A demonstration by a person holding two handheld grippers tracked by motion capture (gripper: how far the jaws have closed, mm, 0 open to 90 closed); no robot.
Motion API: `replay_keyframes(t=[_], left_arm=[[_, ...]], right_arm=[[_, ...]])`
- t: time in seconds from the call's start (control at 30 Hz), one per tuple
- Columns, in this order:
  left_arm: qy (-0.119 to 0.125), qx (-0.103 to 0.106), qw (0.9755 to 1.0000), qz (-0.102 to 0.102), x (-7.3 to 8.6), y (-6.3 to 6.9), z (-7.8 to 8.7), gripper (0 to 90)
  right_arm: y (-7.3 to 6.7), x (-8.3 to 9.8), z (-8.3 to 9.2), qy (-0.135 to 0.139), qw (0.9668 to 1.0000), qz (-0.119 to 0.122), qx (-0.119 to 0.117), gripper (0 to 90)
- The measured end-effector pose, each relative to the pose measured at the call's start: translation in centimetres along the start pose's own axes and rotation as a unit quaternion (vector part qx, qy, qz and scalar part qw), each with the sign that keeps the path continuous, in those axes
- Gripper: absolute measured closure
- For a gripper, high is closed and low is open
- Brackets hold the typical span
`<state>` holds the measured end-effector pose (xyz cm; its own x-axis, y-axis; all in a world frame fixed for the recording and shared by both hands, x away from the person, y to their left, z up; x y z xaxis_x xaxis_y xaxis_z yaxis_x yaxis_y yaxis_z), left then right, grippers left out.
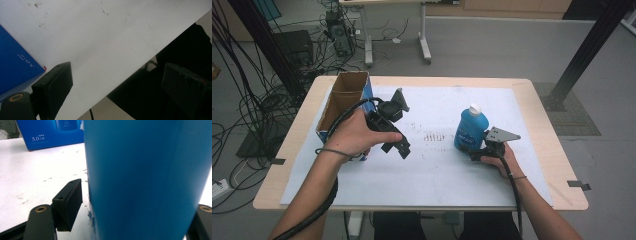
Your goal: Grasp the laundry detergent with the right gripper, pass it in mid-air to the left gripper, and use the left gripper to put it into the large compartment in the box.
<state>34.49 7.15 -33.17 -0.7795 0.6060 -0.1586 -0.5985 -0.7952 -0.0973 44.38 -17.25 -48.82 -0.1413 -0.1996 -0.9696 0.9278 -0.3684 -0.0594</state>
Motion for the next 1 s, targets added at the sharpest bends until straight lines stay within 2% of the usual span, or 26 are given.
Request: replay_keyframes(t=[0.47, 1.0], left_arm=[[0.0, -0.002, 1.0, 0.0, -0.07, 0.03, 0.16, 10.3], [-0.001, -0.003, 1.0, -0.002, -0.21, 0.22, 0.23, 10.3]], right_arm=[[0.26, 0.05, 0.0, -0.001, 0.9999, -0.011, 0.01, 37.9], [0.3, 0.06, 0.04, -0.001, 0.9998, -0.014, 0.011, 39.5]])
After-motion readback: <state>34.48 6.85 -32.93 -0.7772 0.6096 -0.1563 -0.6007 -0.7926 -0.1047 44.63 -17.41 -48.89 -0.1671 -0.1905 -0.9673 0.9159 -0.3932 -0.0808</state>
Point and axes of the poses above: each handheld gripper's, and its own axes: z roughly backward along the jaws, x roughly out of its underside, y roughly to its right, the point moved 9 cm from there along -z, roughly forward along the jaws, and after that the axes turned 14 degrees about -x, right-handed, at the moved point
